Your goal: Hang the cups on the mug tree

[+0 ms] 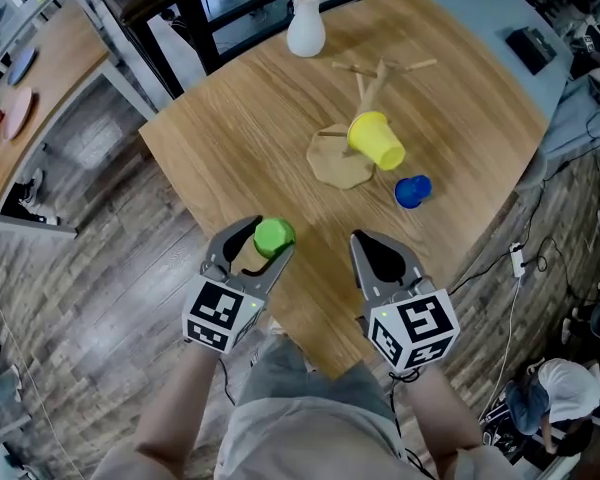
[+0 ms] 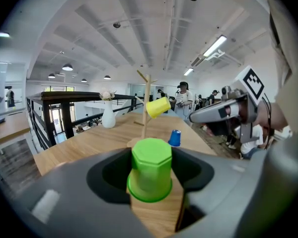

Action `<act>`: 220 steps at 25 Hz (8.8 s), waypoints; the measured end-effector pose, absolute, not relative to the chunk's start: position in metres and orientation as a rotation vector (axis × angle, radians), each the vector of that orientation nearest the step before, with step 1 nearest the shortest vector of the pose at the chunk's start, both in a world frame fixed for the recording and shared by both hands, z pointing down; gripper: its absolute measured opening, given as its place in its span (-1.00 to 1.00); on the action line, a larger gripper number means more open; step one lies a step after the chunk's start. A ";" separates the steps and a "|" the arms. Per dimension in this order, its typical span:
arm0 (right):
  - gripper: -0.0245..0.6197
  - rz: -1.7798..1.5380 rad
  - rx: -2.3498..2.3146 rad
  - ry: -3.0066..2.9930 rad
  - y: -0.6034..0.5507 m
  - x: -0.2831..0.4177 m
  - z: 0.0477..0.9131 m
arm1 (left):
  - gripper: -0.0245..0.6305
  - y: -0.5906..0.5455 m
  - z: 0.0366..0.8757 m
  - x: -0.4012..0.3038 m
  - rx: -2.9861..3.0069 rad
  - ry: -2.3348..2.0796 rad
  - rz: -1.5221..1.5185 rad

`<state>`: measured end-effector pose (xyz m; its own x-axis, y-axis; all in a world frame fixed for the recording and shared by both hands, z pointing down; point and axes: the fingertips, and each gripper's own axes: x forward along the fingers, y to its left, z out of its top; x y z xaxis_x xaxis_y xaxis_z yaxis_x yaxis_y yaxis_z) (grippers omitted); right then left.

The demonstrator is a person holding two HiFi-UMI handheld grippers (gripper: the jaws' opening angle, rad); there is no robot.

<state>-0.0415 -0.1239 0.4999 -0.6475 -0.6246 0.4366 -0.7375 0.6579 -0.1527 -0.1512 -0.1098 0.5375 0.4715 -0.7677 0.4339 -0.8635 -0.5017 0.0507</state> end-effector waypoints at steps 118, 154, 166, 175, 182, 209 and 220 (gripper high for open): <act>-0.92 0.371 1.235 -2.460 -0.194 0.017 0.444 | -0.16 -0.270 0.522 -0.109 2.479 -1.322 0.508; -0.92 0.193 1.340 -2.613 -0.052 0.044 0.295 | -0.72 -0.059 0.297 -0.061 2.794 -1.310 0.312; -0.92 0.225 1.381 -2.585 -0.030 0.066 0.304 | -0.86 -0.016 0.305 -0.029 2.807 -1.165 0.301; -0.92 0.313 1.335 -2.557 -0.004 0.071 0.334 | -0.92 0.000 0.323 -0.020 2.786 -1.105 0.291; -0.92 0.338 1.329 -2.546 -0.003 0.070 0.342 | -0.92 -0.002 0.328 -0.016 2.790 -1.099 0.284; -0.44 0.343 1.400 -2.533 -0.098 0.113 0.360 | -0.92 -0.105 0.352 0.021 2.770 -1.182 0.339; -0.28 0.343 1.422 -2.466 -0.167 0.136 0.416 | -0.92 -0.150 0.396 0.049 2.738 -1.178 0.351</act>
